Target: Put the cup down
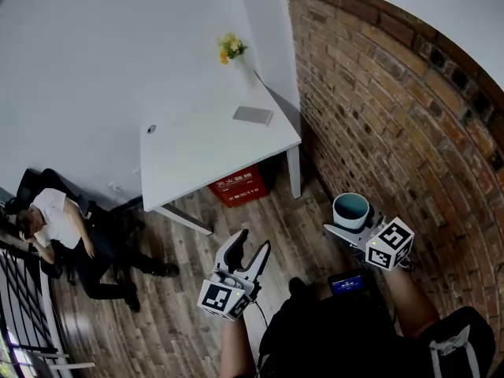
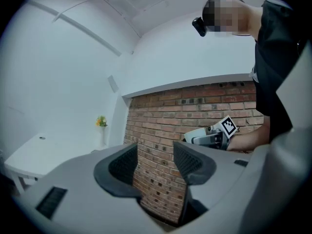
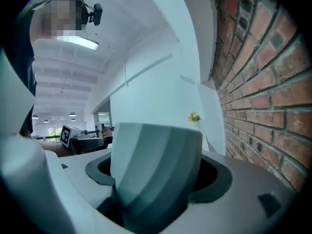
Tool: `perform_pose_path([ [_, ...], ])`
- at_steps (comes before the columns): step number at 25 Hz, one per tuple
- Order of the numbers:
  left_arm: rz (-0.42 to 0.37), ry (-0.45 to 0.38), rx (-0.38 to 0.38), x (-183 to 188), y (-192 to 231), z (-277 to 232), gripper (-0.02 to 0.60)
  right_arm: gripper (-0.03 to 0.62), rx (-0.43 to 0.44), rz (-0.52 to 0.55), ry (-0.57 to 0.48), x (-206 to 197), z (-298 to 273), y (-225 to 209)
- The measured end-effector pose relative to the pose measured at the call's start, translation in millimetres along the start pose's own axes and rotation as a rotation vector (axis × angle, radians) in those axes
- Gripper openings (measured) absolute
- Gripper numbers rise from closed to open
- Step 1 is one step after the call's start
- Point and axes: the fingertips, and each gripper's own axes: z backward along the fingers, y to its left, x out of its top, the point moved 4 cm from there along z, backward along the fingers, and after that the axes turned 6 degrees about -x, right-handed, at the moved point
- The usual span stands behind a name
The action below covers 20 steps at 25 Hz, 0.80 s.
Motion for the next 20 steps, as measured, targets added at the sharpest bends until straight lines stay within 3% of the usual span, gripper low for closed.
perform_pose_path([
  [12,0.048,0.04,-0.002,-11,100,-41,0.238,0.414,-0.023,-0.044,0.055,-5,-102,-48],
  [20,0.029,0.074,0.052,-8,188,-107,0.232,0.414,0.049,-0.048,0.051,0,-216,-121],
])
